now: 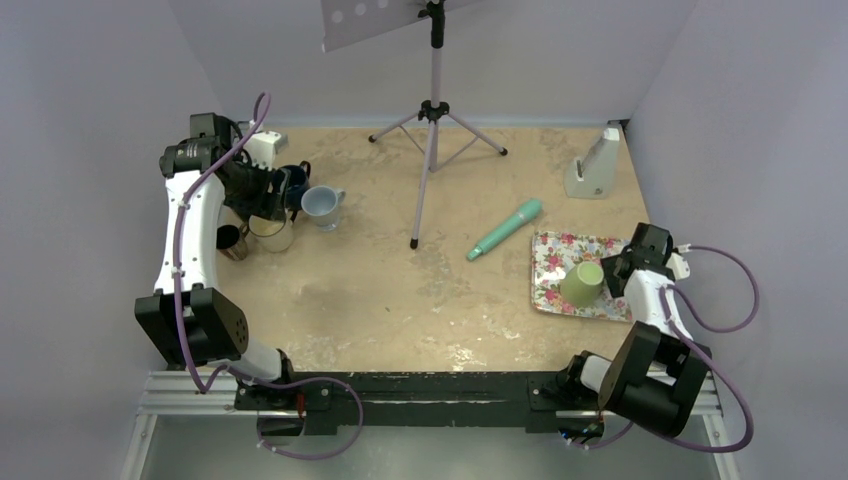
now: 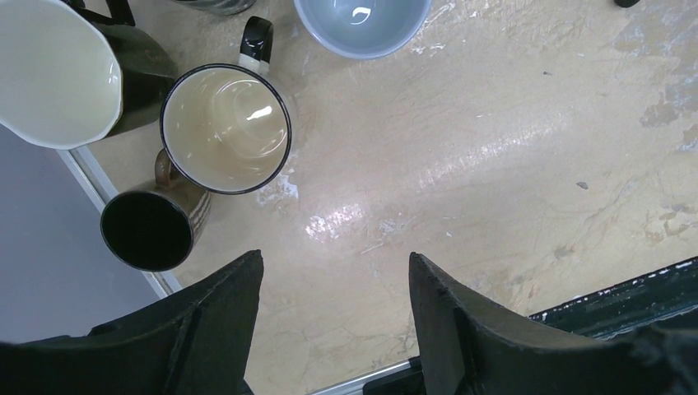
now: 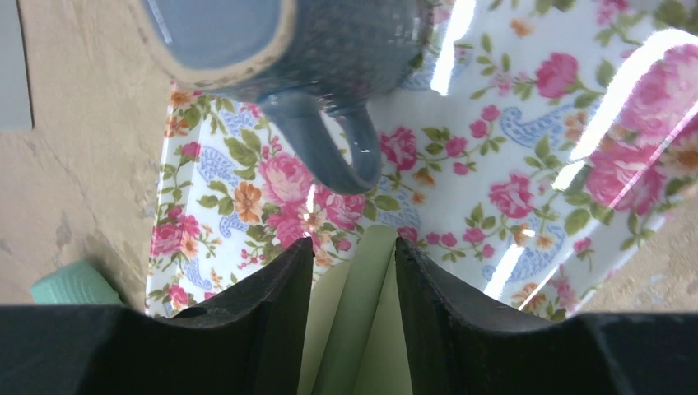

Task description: Turn the mug right side up

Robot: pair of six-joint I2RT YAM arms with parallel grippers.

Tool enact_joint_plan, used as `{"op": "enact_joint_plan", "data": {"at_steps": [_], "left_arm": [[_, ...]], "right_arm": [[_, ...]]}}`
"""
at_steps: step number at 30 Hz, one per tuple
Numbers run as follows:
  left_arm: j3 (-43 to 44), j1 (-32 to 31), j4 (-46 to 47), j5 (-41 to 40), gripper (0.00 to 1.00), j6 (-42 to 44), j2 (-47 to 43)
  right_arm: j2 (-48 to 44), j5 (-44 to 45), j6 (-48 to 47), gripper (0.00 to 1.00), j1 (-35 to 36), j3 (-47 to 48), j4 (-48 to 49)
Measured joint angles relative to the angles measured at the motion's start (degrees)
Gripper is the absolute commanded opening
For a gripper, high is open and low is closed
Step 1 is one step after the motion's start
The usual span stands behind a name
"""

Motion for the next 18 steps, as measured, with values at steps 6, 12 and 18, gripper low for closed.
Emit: {"op": "enact_joint_plan", "data": {"at_steps": [6, 12, 18], "left_arm": [[0.22, 0.0, 0.0, 0.55, 0.69, -0.09, 0.0], [0.22, -0.02, -0.02, 1.64, 0.69, -0.15, 0.0], [0.22, -0.13, -0.04, 2.43, 0.68, -0.55, 0.0]], "right_arm": [[1.22, -4.63, -6.01, 0.28, 0.15, -0.42, 4.72], [3.56, -10.64, -11.87, 0.13, 0.28, 0.5, 7.21], [6.4, -16.31, -18.93, 0.0, 0.35, 2.54, 7.17]]}}
